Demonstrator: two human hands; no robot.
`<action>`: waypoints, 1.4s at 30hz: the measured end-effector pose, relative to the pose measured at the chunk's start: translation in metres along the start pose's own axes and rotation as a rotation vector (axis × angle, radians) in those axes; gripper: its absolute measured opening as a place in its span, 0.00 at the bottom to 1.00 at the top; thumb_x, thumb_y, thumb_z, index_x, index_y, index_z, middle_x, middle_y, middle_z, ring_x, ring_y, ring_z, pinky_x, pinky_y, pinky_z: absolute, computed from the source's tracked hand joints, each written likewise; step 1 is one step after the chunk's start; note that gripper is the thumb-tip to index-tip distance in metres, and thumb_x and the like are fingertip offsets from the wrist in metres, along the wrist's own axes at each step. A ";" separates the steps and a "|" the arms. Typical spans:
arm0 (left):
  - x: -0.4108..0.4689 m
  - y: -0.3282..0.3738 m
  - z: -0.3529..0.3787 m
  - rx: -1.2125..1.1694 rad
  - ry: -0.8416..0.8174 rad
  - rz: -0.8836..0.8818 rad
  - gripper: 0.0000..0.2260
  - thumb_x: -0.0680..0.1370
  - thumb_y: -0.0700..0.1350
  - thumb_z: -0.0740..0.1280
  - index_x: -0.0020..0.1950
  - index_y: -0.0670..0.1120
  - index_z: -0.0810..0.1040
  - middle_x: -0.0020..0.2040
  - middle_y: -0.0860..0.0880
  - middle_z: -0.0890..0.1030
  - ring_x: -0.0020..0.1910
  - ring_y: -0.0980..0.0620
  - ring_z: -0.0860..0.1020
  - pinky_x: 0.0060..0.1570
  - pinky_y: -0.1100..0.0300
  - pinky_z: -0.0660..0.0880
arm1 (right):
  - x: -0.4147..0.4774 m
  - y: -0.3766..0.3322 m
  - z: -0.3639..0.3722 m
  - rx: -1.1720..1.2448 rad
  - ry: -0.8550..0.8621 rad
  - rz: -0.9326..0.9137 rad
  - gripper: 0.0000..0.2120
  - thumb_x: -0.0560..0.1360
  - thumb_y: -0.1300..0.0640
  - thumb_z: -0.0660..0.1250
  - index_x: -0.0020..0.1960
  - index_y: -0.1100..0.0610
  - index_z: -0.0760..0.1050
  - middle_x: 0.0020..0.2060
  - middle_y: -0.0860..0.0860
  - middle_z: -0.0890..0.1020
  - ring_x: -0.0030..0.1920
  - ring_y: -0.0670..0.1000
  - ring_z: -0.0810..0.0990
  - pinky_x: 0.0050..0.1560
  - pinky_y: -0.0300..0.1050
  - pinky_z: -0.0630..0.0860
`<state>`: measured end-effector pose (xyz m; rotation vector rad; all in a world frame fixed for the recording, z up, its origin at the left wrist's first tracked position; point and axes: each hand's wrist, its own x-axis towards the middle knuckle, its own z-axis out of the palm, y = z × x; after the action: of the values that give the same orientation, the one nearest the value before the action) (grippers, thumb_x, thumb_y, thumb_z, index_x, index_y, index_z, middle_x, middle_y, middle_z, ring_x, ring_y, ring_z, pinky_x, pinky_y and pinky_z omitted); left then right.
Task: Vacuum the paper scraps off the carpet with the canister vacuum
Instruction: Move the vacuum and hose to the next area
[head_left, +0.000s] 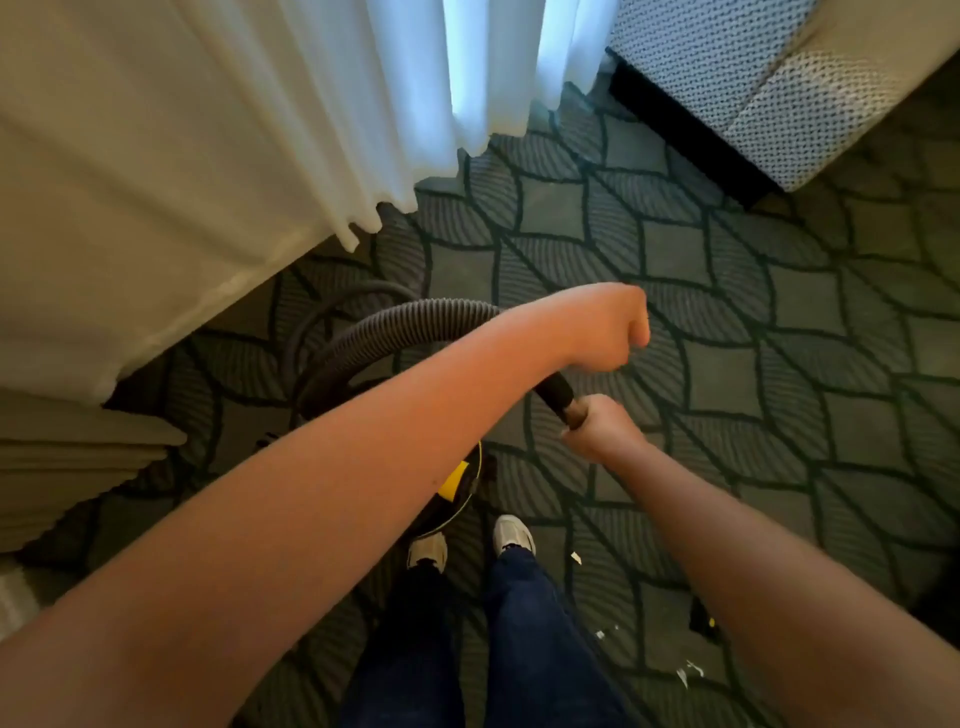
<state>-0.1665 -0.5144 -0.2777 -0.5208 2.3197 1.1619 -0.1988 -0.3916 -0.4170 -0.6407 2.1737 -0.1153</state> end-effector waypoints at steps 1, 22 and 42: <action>0.004 0.004 0.014 0.175 -0.063 -0.005 0.17 0.79 0.38 0.64 0.69 0.40 0.72 0.62 0.45 0.78 0.61 0.46 0.77 0.53 0.60 0.72 | -0.003 0.006 0.005 0.000 -0.010 0.043 0.06 0.73 0.59 0.69 0.40 0.53 0.73 0.40 0.51 0.78 0.46 0.54 0.80 0.44 0.45 0.75; 0.021 -0.066 0.219 0.493 -0.985 -0.542 0.15 0.82 0.50 0.62 0.53 0.37 0.73 0.41 0.42 0.76 0.36 0.46 0.77 0.37 0.53 0.78 | -0.101 0.085 0.176 1.718 0.097 0.850 0.16 0.84 0.59 0.55 0.67 0.64 0.70 0.48 0.58 0.81 0.50 0.58 0.83 0.48 0.48 0.79; 0.013 -0.042 0.223 0.562 -0.719 -0.269 0.19 0.78 0.41 0.63 0.69 0.40 0.70 0.30 0.44 0.75 0.26 0.50 0.73 0.29 0.58 0.73 | -0.065 0.084 0.159 2.510 0.102 0.771 0.23 0.85 0.49 0.54 0.72 0.64 0.68 0.66 0.62 0.76 0.62 0.60 0.78 0.54 0.53 0.73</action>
<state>-0.0976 -0.3573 -0.4274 -0.1516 1.7513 0.4201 -0.0790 -0.2661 -0.4968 1.5046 0.6988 -1.8452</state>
